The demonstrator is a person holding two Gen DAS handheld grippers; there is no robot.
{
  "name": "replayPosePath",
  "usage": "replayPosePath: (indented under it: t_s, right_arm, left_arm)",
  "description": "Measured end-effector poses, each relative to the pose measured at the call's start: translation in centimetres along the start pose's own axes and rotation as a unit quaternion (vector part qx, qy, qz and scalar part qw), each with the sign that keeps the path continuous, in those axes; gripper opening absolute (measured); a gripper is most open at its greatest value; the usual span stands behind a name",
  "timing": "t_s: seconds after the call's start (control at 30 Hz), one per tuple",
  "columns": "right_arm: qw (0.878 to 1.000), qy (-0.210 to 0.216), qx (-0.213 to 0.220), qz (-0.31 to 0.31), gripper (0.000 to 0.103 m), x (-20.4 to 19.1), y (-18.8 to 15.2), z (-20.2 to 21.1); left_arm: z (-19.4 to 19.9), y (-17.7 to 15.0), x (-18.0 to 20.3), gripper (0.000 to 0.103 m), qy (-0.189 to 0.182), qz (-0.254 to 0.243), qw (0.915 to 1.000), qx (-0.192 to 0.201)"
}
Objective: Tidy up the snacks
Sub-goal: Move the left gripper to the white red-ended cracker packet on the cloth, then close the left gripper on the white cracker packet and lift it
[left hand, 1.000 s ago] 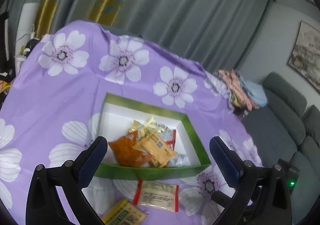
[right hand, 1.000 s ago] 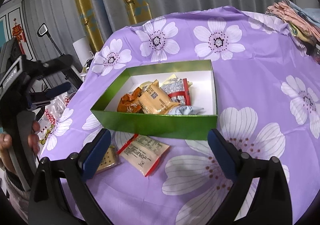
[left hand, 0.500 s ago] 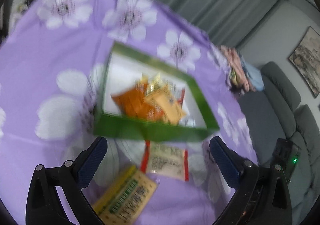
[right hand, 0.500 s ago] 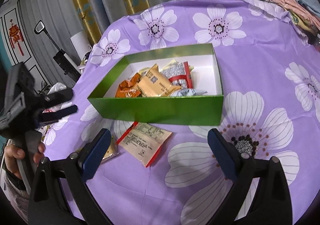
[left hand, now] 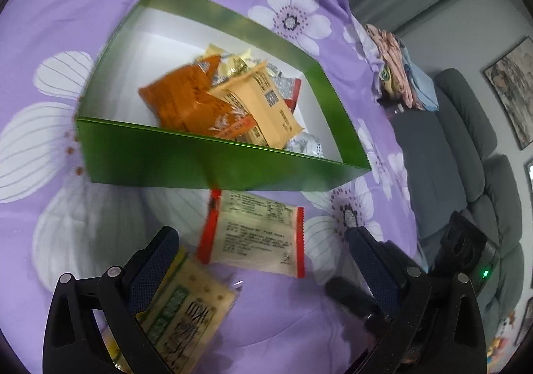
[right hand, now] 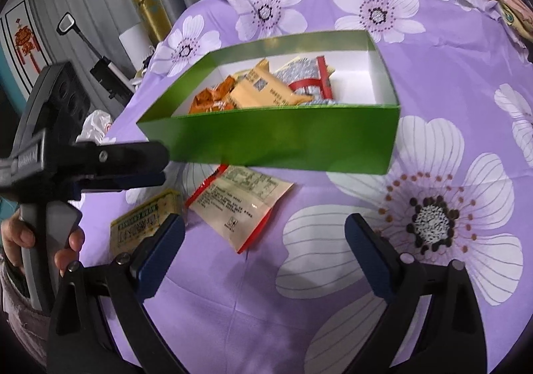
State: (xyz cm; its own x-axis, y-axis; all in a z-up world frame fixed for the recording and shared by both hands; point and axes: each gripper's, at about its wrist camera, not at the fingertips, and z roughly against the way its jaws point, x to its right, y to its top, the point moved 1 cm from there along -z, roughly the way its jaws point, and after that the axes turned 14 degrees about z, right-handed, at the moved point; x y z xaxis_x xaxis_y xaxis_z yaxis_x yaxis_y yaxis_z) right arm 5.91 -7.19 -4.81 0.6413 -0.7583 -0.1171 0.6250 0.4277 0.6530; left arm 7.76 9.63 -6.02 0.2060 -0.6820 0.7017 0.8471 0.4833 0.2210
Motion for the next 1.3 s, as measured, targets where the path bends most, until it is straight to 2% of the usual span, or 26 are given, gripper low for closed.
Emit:
replayPosePath:
  t_s: [0.3,0.43,0.57,0.73,0.87,0.97,1.03,1.1,1.13,1.23,1.3]
  right_arm:
    - [1.000,0.016,-0.010,-0.004,0.095,0.4,0.0,-1.3]
    - [1.000,0.024,-0.014,-0.004,0.093,0.4,-0.1,-1.9]
    - [0.999,0.031,-0.017,-0.006,0.092,0.6,0.1,-2.4]
    - [0.999,0.037,-0.021,-0.009,0.086,0.5,0.1,-3.2]
    - [0.999,0.038,-0.019,-0.014,0.076,0.6,0.3,-3.3]
    - [0.999,0.033,-0.027,-0.005,0.068,0.4,0.5,-3.7]
    - [0.999,0.037,-0.031,0.003,0.061,0.1,0.9,-4.0]
    - [0.999,0.036,-0.034,0.007,0.048,-0.1,0.9,-4.2]
    - [0.999,0.032,-0.035,0.014,0.047,-0.2,1.0,-4.2]
    - [0.999,0.033,-0.035,0.014,0.043,0.1,0.8,-4.0]
    - [0.999,0.036,-0.033,0.015,0.041,0.2,0.7,-3.9]
  left_arm:
    - [-3.1,0.3,0.1,0.101,0.013,0.000,0.9991,-0.040]
    - [-3.6,0.6,-0.1,0.101,0.024,0.008,0.9990,-0.038]
    - [-3.9,0.5,0.2,0.101,0.028,-0.006,0.9986,-0.044]
    - [-3.9,0.2,0.3,0.101,0.006,-0.011,0.9986,-0.051]
    - [-4.0,0.0,0.6,0.101,0.007,-0.015,0.9988,-0.045]
    - [-4.3,-0.3,0.8,0.101,-0.011,-0.016,0.9987,-0.047]
    - [-4.6,-0.6,1.2,0.101,-0.007,-0.026,0.9984,-0.050]
    - [-4.6,-0.7,1.4,0.099,0.001,-0.030,0.9984,-0.048]
    - [-4.6,-0.7,1.4,0.099,0.002,-0.029,0.9985,-0.047]
    - [-4.4,-0.8,1.1,0.089,0.007,-0.023,0.9990,-0.038]
    - [-4.3,-0.7,0.8,0.078,0.011,-0.020,0.9992,-0.032]
